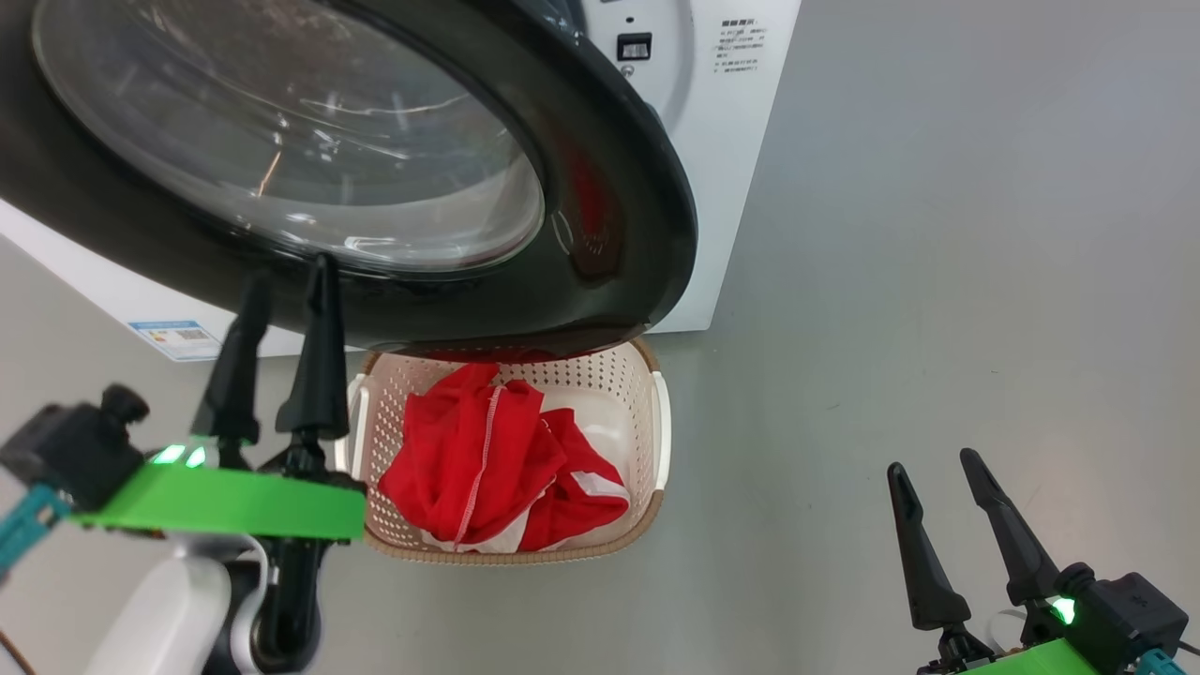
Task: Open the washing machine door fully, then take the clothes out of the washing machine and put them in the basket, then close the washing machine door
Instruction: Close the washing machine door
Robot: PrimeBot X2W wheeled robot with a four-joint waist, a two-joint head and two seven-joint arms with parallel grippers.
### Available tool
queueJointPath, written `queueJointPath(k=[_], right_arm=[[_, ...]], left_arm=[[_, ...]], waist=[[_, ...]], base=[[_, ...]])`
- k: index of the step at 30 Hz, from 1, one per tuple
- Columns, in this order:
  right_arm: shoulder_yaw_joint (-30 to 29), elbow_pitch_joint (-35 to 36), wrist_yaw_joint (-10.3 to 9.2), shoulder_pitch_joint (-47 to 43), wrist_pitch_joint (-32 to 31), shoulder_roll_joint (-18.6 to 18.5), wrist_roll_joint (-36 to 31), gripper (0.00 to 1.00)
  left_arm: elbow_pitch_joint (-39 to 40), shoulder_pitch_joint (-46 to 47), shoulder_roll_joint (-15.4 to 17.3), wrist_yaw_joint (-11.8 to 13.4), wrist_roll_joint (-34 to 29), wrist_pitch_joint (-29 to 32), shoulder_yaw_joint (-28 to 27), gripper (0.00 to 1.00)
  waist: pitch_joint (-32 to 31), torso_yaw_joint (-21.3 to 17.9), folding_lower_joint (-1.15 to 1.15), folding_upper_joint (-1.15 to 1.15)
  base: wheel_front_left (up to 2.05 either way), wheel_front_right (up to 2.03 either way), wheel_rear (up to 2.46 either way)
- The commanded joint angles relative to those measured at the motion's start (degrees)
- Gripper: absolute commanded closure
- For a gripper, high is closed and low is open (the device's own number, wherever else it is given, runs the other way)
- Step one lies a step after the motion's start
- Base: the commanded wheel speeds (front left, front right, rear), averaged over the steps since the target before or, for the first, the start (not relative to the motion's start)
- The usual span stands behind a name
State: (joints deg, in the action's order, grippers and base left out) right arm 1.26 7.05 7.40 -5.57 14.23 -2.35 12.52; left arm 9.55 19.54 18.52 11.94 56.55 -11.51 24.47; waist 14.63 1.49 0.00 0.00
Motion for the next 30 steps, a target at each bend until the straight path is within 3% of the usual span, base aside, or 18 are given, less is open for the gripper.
queueJointPath(k=[1,6,10,24,30], right_arm=[[1.6,1.5,0.09,0.9,0.5,-0.5,-0.7,0.00],[1.7,1.6,0.09,0.7,0.5,-0.5,-0.8,0.00],[1.9,1.6,0.09,0.6,0.5,-0.5,-0.9,0.00],[2.0,1.6,0.09,0.2,0.5,-0.5,-1.2,0.00],[1.7,1.8,0.09,-0.3,0.4,-0.5,-1.5,0.00]], left_arm=[[2.0,-0.1,2.4,1.9,-4.2,-1.6,-1.7,0.00],[2.9,-2.3,3.6,5.9,-13.4,-2.9,-0.8,0.00],[3.7,-3.8,4.1,7.7,-17.5,-3.1,0.2,0.00],[4.6,-8.6,6.3,8.5,-22.1,-3.3,1.3,0.00],[4.5,-12.2,5.6,9.1,-21.6,-3.4,1.7,0.00]], waist=[[-0.2,0.1,0.00,0.00],[-0.5,0.4,0.00,0.00],[-0.7,0.7,0.00,0.00],[-1.8,0.6,0.00,0.00],[-2.5,0.9,0.00,0.00]], base=[[0.00,0.00,0.00],[0.00,0.00,0.00],[0.00,0.00,0.00],[0.00,0.00,0.00],[0.00,0.00,0.00]])
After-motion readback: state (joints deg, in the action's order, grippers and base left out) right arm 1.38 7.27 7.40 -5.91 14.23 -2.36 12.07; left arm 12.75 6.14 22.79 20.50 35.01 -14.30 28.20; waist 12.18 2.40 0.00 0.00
